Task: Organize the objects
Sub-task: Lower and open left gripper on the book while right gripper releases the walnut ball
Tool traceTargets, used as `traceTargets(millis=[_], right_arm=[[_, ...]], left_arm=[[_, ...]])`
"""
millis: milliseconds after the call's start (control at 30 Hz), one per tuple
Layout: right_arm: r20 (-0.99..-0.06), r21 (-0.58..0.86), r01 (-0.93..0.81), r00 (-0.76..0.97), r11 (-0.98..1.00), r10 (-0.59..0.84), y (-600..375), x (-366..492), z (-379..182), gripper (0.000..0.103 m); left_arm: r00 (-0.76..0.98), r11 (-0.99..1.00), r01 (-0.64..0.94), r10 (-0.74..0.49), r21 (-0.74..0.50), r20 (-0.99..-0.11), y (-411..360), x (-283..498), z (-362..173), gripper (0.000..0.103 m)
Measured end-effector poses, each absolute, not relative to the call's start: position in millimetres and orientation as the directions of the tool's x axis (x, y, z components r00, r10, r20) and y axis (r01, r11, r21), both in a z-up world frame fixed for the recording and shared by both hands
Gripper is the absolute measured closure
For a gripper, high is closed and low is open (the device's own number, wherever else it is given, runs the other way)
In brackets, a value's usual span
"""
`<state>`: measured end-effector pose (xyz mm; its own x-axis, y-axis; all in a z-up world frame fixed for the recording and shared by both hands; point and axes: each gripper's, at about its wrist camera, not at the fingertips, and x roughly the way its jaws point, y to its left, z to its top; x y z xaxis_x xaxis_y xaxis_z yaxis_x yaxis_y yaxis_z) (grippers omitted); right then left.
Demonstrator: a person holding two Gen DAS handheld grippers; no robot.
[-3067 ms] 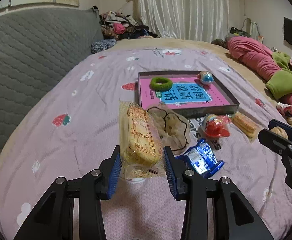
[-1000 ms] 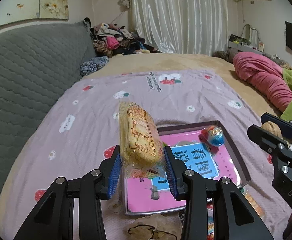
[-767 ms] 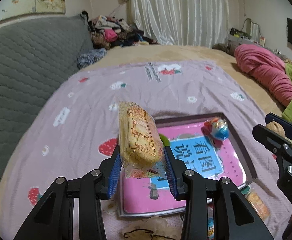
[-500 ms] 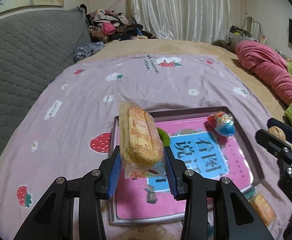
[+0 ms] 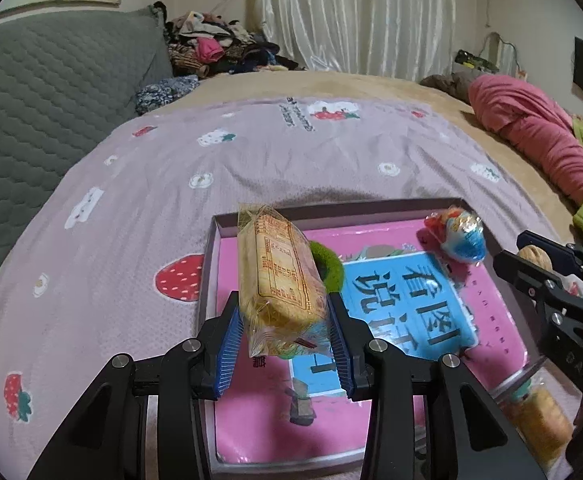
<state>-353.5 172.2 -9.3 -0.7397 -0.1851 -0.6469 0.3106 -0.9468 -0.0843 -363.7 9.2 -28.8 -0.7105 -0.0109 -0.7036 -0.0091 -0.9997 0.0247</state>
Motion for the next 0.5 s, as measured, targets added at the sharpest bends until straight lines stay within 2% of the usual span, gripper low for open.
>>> traceTargets(millis=[500], right_arm=[[-0.729, -0.120, 0.273, -0.677, -0.955, -0.102, 183.0, -377.3, -43.0, 0.069]], left_arm=[[-0.635, -1.000, -0.009, -0.008, 0.017, -0.772, 2.6, -381.2, -64.8, 0.061]])
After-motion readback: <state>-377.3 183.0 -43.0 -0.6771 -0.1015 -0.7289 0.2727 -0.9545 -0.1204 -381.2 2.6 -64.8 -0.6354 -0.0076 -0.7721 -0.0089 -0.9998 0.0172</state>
